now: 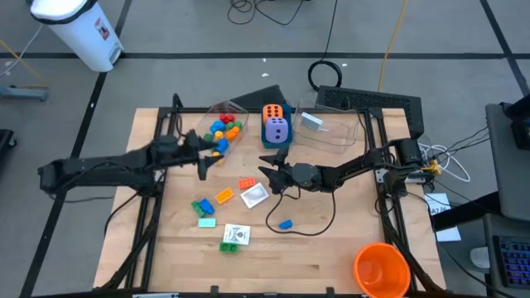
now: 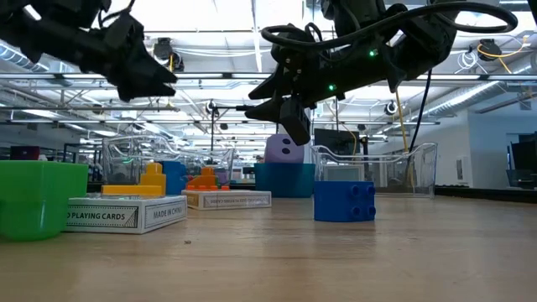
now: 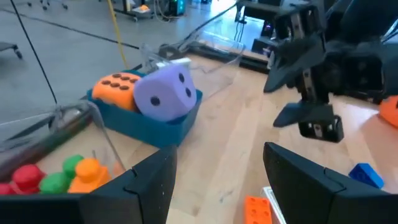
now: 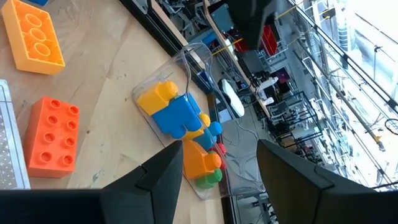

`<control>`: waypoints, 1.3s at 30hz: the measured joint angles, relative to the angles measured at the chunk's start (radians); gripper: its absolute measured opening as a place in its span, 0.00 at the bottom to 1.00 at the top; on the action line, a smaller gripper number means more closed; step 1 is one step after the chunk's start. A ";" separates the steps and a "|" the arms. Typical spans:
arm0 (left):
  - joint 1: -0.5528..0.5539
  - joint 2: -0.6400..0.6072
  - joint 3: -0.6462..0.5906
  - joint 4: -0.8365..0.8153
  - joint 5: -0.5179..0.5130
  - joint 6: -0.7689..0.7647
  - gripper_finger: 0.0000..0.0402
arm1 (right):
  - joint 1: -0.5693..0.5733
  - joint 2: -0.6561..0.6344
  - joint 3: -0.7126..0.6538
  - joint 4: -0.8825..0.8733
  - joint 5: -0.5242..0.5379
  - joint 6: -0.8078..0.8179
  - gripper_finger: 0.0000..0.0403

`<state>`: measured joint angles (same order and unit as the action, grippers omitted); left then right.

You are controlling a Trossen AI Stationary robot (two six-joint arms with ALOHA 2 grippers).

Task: Pick & Place Toys
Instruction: Put the orange game piece into the left transparent bin

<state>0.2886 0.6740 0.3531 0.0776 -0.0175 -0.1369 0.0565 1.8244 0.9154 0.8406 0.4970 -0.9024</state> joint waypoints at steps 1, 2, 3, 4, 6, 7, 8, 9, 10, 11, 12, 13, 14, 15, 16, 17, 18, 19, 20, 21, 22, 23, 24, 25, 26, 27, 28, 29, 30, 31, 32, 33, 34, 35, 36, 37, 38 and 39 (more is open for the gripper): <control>-0.024 0.015 -0.014 0.030 -0.027 -0.007 0.61 | -0.001 0.000 0.000 0.000 0.000 0.000 0.49; -0.048 0.030 -0.022 0.047 -0.054 -0.015 0.61 | -0.001 0.000 0.000 0.000 0.000 0.000 0.49; -0.072 0.048 -0.028 0.055 -0.085 -0.020 0.61 | -0.003 0.000 0.000 0.000 -0.001 0.000 0.49; -0.097 0.066 -0.029 0.055 -0.118 -0.024 0.61 | -0.003 0.000 0.000 0.000 -0.001 0.000 0.49; -0.145 0.106 -0.029 0.067 -0.181 -0.024 0.61 | -0.004 0.000 0.000 0.000 -0.002 0.015 0.49; -0.168 0.128 -0.029 0.090 -0.215 -0.023 0.61 | -0.005 0.000 0.000 0.000 -0.003 0.029 0.49; -0.189 0.151 -0.029 0.113 -0.244 -0.023 0.61 | -0.005 0.000 0.000 0.000 -0.003 0.043 0.49; -0.209 0.173 -0.029 0.136 -0.270 -0.017 0.61 | -0.005 0.000 0.000 0.000 -0.003 0.055 0.49; -0.225 0.194 -0.029 0.161 -0.290 -0.008 0.61 | -0.005 0.000 0.000 0.000 -0.004 0.063 0.49; -0.241 0.218 -0.029 0.192 -0.307 0.006 0.61 | -0.005 0.000 0.000 0.000 -0.004 0.069 0.49; -0.254 0.241 -0.029 0.226 -0.320 0.019 0.61 | -0.005 0.000 0.000 0.000 -0.004 0.075 0.49; -0.265 0.267 -0.029 0.261 -0.329 0.036 0.61 | -0.005 0.000 0.000 0.000 -0.004 0.078 0.49; -0.274 0.291 -0.029 0.292 -0.332 0.051 0.61 | -0.005 0.000 0.000 0.000 -0.004 0.079 0.49; -0.281 0.315 -0.029 0.326 -0.333 0.069 0.61 | -0.005 0.000 0.000 0.000 -0.004 0.079 0.49; -0.288 0.337 -0.029 0.361 -0.333 0.087 0.61 | -0.005 0.000 0.000 0.000 -0.004 0.079 0.49; -0.296 0.358 -0.029 0.393 -0.333 0.102 0.61 | -0.005 0.000 0.000 0.000 -0.004 0.079 0.49; -0.303 0.377 -0.029 0.425 -0.335 0.117 0.61 | -0.005 0.000 0.000 0.000 -0.004 0.079 0.49; -0.311 0.395 -0.029 0.453 -0.335 0.130 0.61 | -0.005 0.000 0.000 0.000 -0.004 0.079 0.49; -0.321 0.410 -0.029 0.473 -0.335 0.140 0.61 | -0.005 0.000 0.000 0.000 -0.004 0.079 0.49; -0.329 0.422 -0.025 0.479 -0.337 0.151 0.61 | -0.005 0.000 0.000 0.000 -0.005 0.079 0.49; -0.340 0.431 -0.016 0.477 -0.347 0.161 0.61 | -0.005 0.000 0.000 0.000 -0.012 0.079 0.49; -0.353 0.439 -0.005 0.466 -0.361 0.167 0.61 | -0.005 0.000 0.000 0.000 -0.029 0.079 0.49; -0.366 0.445 0.006 0.456 -0.380 0.178 0.61 | -0.005 0.000 0.000 0.000 -0.050 0.079 0.49; -0.380 0.450 0.019 0.439 -0.398 0.191 0.61 | -0.005 0.000 0.000 0.000 -0.074 0.081 0.49; -0.395 0.455 0.034 0.415 -0.418 0.207 0.61 | -0.005 0.000 0.000 0.000 -0.100 0.083 0.49; -0.412 0.459 0.048 0.387 -0.435 0.220 0.61 | -0.005 0.000 0.000 0.000 -0.128 0.086 0.49; -0.429 0.462 0.065 0.351 -0.455 0.228 0.61 | -0.005 0.000 0.000 -0.002 -0.153 0.089 0.49; -0.445 0.465 0.081 0.321 -0.474 0.233 0.61 | -0.005 0.000 0.000 -0.007 -0.175 0.090 0.49; -0.460 0.466 0.098 0.286 -0.490 0.233 0.61 | -0.005 0.000 0.000 -0.012 -0.193 0.091 0.49; -0.475 0.466 0.114 0.246 -0.505 0.230 0.61 | -0.005 0.000 0.000 -0.019 -0.210 0.091 0.49; -0.486 0.466 0.129 0.207 -0.510 0.215 0.61 | -0.005 0.000 0.000 -0.030 -0.217 0.091 0.49; -0.496 0.466 0.142 0.175 -0.511 0.195 0.61 | -0.005 0.000 0.000 -0.037 -0.214 0.091 0.49; -0.503 0.466 0.152 0.150 -0.509 0.169 0.61 | -0.005 0.000 0.000 -0.048 -0.212 0.090 0.49; -0.507 0.466 0.159 0.132 -0.502 0.143 0.61 | -0.005 0.000 0.000 -0.064 -0.208 0.086 0.49; -0.509 0.466 0.161 0.125 -0.485 0.122 0.61 | -0.007 0.000 0.000 -0.082 -0.202 0.079 0.49; -0.508 0.466 0.161 0.125 -0.464 0.107 0.61 | -0.009 0.000 0.000 -0.093 -0.187 0.077 0.49; -0.506 0.466 0.161 0.123 -0.443 0.094 0.61 | -0.010 0.000 0.000 -0.099 -0.172 0.078 0.49; -0.503 0.466 0.161 0.123 -0.426 0.080 0.61 | -0.009 0.000 0.000 -0.101 -0.154 0.084 0.49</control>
<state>-0.2144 1.1397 0.5144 0.2009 -0.4438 -0.0566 0.0471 1.8248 0.9152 0.7396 0.3425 -0.8184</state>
